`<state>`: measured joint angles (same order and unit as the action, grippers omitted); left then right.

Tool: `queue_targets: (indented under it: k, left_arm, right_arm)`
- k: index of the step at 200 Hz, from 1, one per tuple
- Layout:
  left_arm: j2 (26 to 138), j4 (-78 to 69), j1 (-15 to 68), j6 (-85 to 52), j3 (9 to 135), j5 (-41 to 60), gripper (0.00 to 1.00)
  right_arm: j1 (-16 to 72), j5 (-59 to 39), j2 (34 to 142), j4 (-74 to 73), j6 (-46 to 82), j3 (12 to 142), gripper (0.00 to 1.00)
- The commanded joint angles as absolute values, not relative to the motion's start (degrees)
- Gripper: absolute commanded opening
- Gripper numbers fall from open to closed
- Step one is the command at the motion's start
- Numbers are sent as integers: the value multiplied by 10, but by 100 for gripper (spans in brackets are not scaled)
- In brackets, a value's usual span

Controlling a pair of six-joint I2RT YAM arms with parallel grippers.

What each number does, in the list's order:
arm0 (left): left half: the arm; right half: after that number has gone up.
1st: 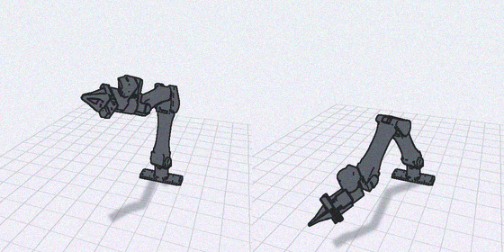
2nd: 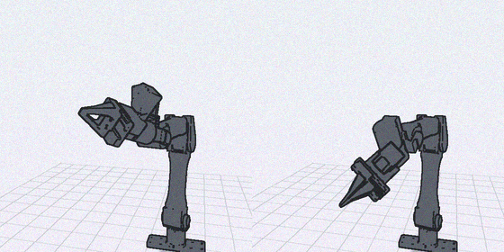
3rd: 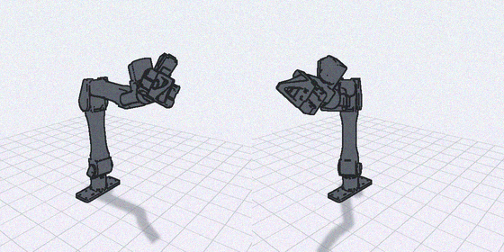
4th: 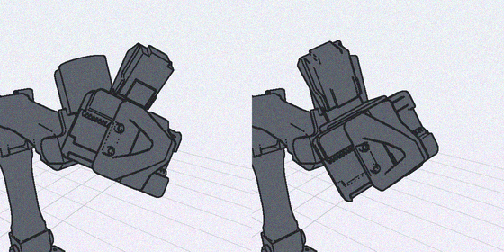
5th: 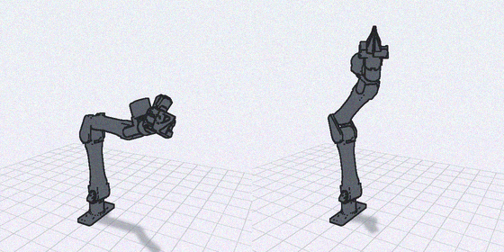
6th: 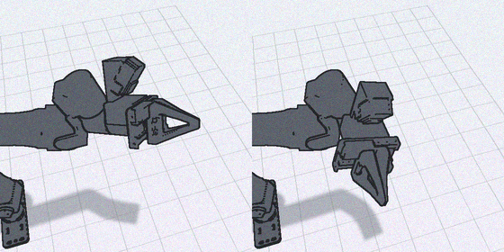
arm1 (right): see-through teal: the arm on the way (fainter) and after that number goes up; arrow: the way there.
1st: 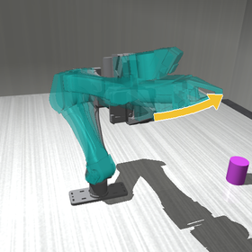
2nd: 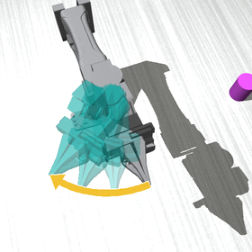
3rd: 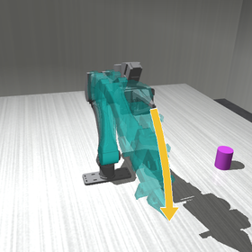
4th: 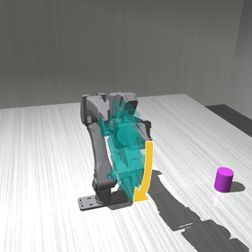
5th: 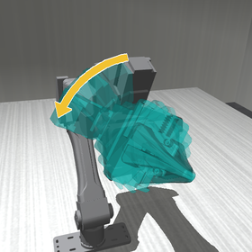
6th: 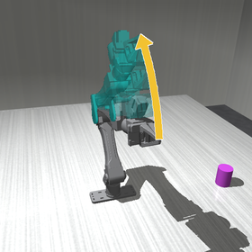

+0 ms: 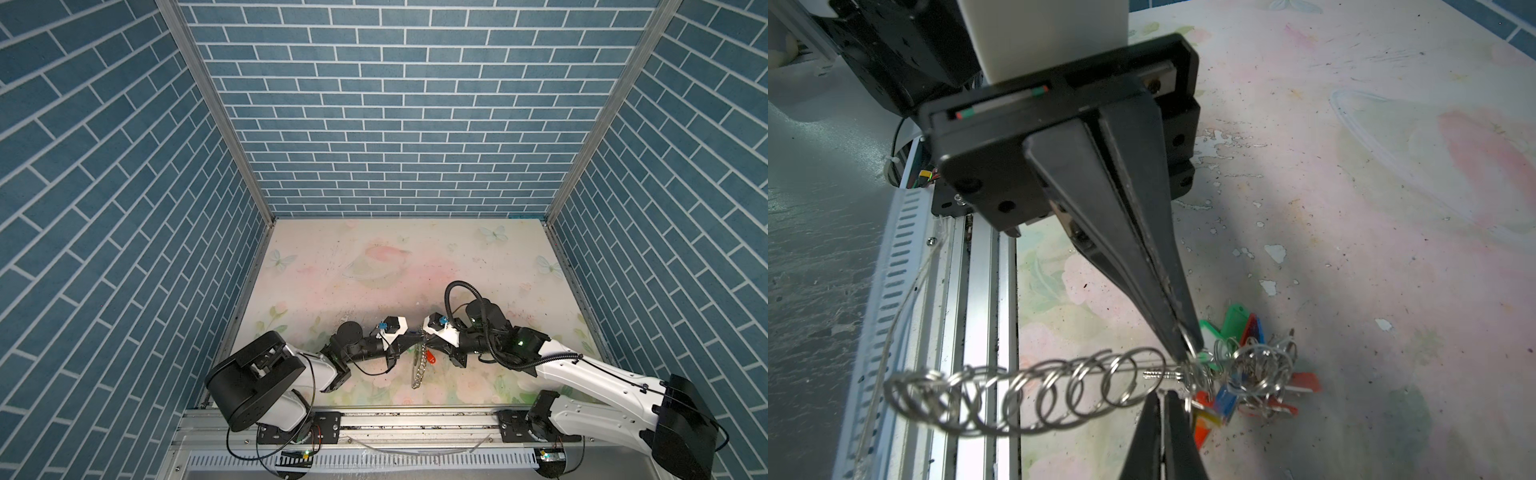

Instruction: Put the keys on the keyring

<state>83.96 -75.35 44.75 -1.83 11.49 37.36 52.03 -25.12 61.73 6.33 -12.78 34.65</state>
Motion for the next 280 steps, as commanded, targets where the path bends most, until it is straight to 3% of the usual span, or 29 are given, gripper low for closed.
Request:
queue_targets:
  k: [1, 78, 181, 244, 280]
  left_arm:
    - [840, -805, 444, -25, 115, 381, 0]
    - [832, -797, 443, -11, 110, 362, 0]
    - [842, -805, 443, -20, 113, 392, 0]
    - [837, -805, 443, -29, 113, 361, 0]
    - [836, -805, 446, -58, 124, 318, 0]
  right_arm:
    - [524, -272, 629, 47, -123, 350, 6]
    - [526, -214, 550, 113, -133, 348, 15]
    - [527, -230, 594, 62, -139, 356, 17]
    - [537, -264, 620, 55, -134, 357, 5]
    - [546, -258, 641, 33, -133, 360, 4]
